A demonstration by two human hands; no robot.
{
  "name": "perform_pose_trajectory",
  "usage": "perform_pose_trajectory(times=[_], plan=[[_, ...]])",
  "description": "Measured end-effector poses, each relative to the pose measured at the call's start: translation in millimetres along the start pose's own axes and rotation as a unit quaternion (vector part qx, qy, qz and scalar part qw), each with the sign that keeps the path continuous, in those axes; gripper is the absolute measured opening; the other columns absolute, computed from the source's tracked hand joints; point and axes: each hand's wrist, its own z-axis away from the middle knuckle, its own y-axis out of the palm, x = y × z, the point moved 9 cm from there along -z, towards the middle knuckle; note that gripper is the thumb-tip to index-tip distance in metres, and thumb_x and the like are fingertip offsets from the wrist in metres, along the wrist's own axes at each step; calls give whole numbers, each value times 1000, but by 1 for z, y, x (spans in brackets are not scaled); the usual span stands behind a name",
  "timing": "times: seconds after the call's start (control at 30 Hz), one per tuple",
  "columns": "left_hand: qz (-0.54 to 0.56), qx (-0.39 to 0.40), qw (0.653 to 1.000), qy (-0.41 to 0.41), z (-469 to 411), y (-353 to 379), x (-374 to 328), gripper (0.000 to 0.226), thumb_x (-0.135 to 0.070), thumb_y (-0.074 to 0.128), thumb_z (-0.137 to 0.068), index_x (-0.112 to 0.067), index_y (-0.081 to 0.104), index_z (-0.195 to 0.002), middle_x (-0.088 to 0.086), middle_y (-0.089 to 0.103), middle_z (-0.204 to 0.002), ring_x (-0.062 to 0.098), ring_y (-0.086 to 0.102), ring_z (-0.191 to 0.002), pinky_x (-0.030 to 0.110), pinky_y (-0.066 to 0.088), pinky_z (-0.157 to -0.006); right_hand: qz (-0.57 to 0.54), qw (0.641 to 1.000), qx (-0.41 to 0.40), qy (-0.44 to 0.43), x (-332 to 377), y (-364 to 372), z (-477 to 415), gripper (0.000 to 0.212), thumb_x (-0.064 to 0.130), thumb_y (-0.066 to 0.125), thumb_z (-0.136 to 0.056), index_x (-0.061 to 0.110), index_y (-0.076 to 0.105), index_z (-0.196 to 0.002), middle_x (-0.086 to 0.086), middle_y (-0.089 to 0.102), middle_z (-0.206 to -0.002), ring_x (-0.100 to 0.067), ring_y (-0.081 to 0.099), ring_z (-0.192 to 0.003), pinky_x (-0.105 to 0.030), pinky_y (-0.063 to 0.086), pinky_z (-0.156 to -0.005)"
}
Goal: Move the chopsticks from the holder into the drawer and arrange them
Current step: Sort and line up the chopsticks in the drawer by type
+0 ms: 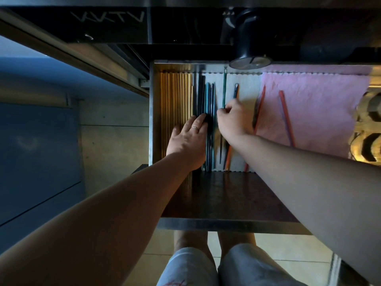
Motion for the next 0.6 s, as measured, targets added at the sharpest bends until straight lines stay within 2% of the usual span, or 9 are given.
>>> perform_pose_trajectory(times=[0.13, 0.27, 0.4, 0.6], plan=[[-15, -2, 1000, 3, 1, -3, -3, 74, -10, 46, -94, -22, 7, -156, -10, -13, -163, 18, -9, -150, 57, 13, -116, -38, 999, 4, -6, -5, -6, 9, 20, 23, 52, -89, 14, 58, -106, -2, 66, -92, -20, 64, -80, -24, 42, -59], [-69, 5, 997, 15, 2, -5, -6, 79, -10, 50, -92, -21, 5, -156, -7, -15, -163, 22, -8, -150, 60, 19, -114, -70, 998, 3, -7, -18, -8, 14, 14, 20, 53, -87, 15, 58, -99, -10, 70, -90, -25, 68, -84, -34, 55, -75], [-111, 4, 993, 37, 2, -12, -6, 79, -12, 55, -92, -21, 8, -156, -5, -9, -163, 23, -3, -150, 59, 24, -112, -94, 995, -8, -36, -25, -11, 16, 7, 16, 56, -83, 14, 58, -89, -12, 70, -82, -29, 67, -80, -38, 55, -74], [-117, -7, 992, 44, 2, -12, -6, 78, -13, 60, -90, -23, 16, -154, -5, -2, -163, 23, 2, -149, 56, 28, -111, -113, 991, 12, -70, -23, -9, 23, 2, 13, 55, -86, 13, 57, -85, -12, 69, -78, -26, 66, -75, -33, 52, -67]])
